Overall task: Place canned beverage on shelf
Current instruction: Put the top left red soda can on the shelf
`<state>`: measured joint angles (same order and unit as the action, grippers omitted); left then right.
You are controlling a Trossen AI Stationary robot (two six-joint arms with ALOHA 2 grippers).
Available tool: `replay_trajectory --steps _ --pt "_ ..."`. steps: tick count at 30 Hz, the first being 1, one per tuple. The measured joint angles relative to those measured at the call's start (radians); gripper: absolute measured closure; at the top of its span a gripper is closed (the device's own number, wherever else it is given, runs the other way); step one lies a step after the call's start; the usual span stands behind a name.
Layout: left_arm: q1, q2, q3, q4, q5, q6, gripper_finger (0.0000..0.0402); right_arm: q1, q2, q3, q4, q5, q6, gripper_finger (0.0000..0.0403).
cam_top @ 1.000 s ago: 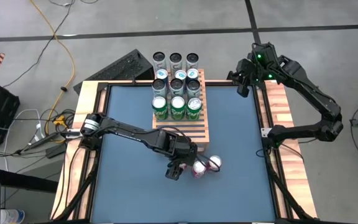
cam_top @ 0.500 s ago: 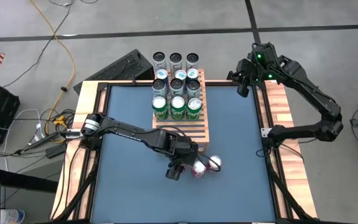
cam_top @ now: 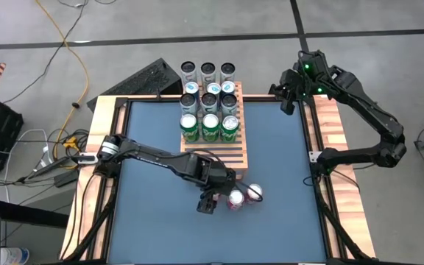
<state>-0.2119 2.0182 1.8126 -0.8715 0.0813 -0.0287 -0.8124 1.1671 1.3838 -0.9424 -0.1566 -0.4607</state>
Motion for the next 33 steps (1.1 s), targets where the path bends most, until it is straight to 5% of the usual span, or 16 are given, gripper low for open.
replay_trajectory --steps 6,17,33 --pt "-0.037 -0.002 0.076 -0.125 -0.141 -0.013 0.0061 0.000 0.000 0.000 0.001 0.000 -0.016 0.0339" --pt "-0.037 -0.003 0.046 -0.121 -0.226 -0.163 0.0061 0.000 0.000 -0.001 0.002 0.000 -0.019 0.0339" --pt "-0.035 0.034 0.046 -0.095 -0.157 -0.310 0.0061 0.003 0.000 -0.100 0.016 -0.002 -0.042 0.0339"
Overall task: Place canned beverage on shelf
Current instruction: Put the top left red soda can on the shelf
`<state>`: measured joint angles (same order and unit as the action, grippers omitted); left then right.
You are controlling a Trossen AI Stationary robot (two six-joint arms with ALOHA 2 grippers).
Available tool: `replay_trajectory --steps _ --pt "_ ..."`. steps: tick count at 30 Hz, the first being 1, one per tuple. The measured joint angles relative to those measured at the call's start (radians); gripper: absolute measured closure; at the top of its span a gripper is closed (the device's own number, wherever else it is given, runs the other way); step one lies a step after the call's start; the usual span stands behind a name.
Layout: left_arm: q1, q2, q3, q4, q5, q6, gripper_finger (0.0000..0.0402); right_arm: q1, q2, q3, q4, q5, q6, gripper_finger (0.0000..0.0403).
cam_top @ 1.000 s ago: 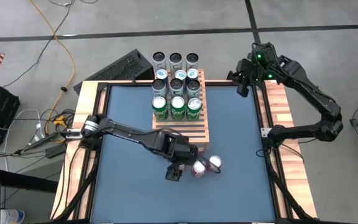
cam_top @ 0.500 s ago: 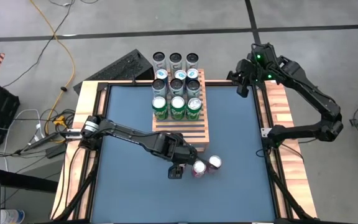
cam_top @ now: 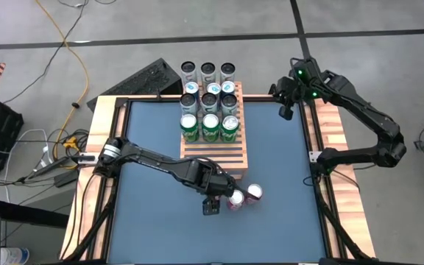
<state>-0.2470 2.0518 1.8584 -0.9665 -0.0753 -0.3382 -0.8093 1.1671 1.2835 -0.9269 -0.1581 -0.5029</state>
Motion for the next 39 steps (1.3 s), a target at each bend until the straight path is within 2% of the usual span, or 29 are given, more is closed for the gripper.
replay_trajectory --steps 6,11,15,20,27,32,39 --pt "0.000 0.010 0.000 0.011 -0.002 -0.009 0.0067 -0.005 0.000 0.000 -0.001 0.000 -0.003 0.0339" --pt "0.002 0.023 0.004 0.026 0.027 0.000 0.0107 -0.005 0.000 0.000 -0.001 0.000 -0.006 0.0339" --pt "0.005 0.023 0.005 0.020 0.090 0.000 0.0144 -0.005 0.000 0.000 -0.001 0.000 -0.005 0.0339" --pt "0.005 0.025 0.021 0.020 0.069 0.004 0.0163 -0.005 0.000 0.000 -0.001 0.000 -0.003 0.0339" --pt "0.005 0.027 0.025 0.035 0.060 0.023 0.0168 -0.005 0.000 0.000 -0.001 0.001 -0.002 0.0339" --pt "0.005 0.027 0.025 0.048 0.069 0.090 0.0157 -0.005 0.000 0.000 0.010 0.001 0.006 0.0339" --pt "0.014 0.031 0.068 0.098 0.106 0.307 0.0123 -0.005 0.000 0.001 0.026 0.001 0.001 0.0339"
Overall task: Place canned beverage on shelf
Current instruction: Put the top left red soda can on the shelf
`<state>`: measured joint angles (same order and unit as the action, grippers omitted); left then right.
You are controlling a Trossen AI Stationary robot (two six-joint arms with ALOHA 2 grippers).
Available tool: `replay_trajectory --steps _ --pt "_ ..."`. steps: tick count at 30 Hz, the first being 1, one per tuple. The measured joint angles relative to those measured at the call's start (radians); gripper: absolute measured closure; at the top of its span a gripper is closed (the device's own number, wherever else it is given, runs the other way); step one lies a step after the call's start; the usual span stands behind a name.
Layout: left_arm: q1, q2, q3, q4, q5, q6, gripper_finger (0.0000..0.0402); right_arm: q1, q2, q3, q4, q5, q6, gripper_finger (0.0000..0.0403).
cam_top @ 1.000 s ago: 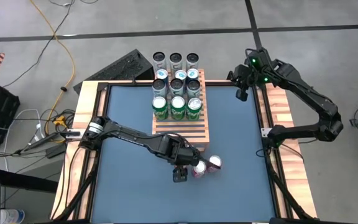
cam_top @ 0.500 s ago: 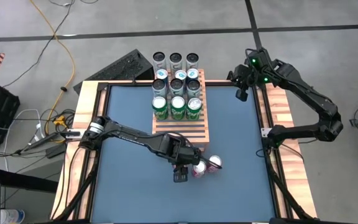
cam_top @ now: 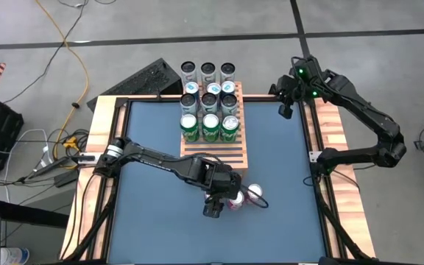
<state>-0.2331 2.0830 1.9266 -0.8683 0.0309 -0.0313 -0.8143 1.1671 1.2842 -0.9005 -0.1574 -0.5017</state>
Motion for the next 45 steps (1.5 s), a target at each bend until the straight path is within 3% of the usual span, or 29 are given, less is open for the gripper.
replay_trajectory --steps 4,11,19,45 --pt "0.004 0.000 0.039 -0.043 0.005 0.101 0.0096 0.000 0.000 0.000 0.000 0.000 -0.003 0.0339" --pt "-0.009 -0.001 0.050 -0.174 0.119 0.169 0.0056 0.000 0.000 0.000 0.001 0.000 0.001 0.0339" --pt "0.029 -0.047 0.052 -0.304 0.032 0.327 0.0052 0.000 0.000 0.000 0.029 0.001 0.044 0.0339" --pt "0.028 -0.048 -0.001 -0.189 0.101 0.440 0.0051 0.000 -0.001 0.000 0.011 0.001 0.056 0.0339"
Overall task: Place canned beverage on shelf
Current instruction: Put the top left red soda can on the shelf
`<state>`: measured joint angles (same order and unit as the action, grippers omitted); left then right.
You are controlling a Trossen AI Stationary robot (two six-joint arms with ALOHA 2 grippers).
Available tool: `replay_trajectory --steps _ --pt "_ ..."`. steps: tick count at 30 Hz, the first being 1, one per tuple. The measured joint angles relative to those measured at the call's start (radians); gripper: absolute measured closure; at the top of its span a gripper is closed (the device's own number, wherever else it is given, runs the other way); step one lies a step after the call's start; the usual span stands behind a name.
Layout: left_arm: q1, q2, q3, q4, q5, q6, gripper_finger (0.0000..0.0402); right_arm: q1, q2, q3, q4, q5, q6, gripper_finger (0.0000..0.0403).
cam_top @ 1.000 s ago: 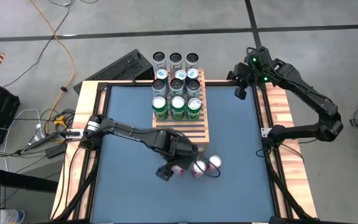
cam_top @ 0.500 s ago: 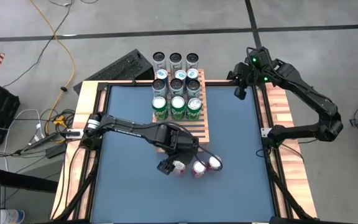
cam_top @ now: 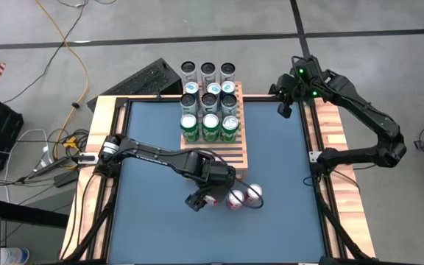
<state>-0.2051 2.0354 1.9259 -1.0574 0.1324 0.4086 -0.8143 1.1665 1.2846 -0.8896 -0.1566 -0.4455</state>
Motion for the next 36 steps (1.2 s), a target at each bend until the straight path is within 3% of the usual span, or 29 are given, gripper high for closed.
replay_trajectory --steps 29,36 --pt "0.016 0.008 -0.145 0.191 0.040 0.223 0.0052 0.000 0.000 0.000 -0.008 -0.003 -0.007 0.0339" --pt "0.015 0.013 -0.232 0.278 0.058 0.167 0.0090 0.000 0.000 0.000 -0.008 -0.003 -0.008 0.0339"
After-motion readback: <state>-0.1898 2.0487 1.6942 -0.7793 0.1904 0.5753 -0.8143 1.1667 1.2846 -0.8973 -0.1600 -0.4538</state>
